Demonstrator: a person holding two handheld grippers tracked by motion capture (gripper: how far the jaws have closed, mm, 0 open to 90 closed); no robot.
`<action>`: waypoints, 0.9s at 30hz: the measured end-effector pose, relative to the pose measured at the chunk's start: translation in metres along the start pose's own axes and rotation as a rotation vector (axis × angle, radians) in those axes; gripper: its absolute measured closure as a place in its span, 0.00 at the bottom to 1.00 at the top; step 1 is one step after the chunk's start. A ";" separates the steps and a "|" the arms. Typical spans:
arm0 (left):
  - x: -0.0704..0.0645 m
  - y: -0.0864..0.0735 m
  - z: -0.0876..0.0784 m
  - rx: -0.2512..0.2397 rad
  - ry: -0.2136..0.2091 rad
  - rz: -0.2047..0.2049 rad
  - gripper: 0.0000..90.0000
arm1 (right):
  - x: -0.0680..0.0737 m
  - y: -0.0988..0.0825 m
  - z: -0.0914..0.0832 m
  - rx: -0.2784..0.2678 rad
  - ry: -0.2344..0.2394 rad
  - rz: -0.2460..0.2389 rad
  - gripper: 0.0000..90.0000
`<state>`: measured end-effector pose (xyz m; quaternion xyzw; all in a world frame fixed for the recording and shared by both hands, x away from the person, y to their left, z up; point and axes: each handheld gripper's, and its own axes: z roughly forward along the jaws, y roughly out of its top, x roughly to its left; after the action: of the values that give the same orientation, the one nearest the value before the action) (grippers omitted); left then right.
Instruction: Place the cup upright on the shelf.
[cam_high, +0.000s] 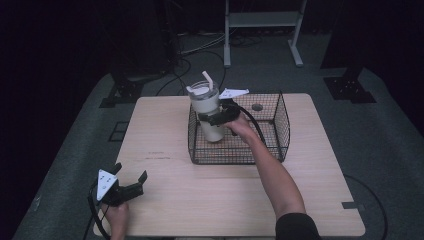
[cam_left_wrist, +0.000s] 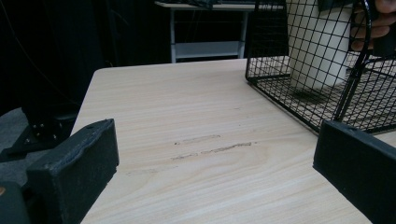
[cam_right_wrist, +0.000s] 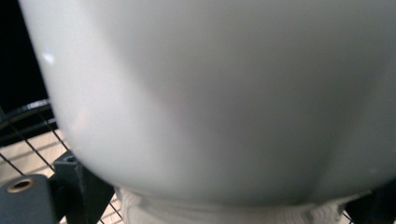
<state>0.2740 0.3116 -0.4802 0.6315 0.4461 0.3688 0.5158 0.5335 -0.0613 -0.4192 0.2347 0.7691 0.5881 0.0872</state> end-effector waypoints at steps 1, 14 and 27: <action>0.000 0.000 0.000 -0.002 -0.001 0.000 0.00 | 0.000 -0.001 0.001 0.012 0.001 0.004 0.08; 0.001 -0.001 -0.002 -0.006 -0.003 -0.003 0.00 | -0.009 -0.010 -0.007 0.064 0.019 0.013 0.08; 0.000 0.000 -0.001 0.001 -0.004 0.001 0.00 | -0.004 -0.015 -0.019 0.082 0.032 -0.085 0.07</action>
<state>0.2729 0.3116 -0.4805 0.6328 0.4450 0.3676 0.5161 0.5258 -0.0823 -0.4281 0.1957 0.8033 0.5553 0.0900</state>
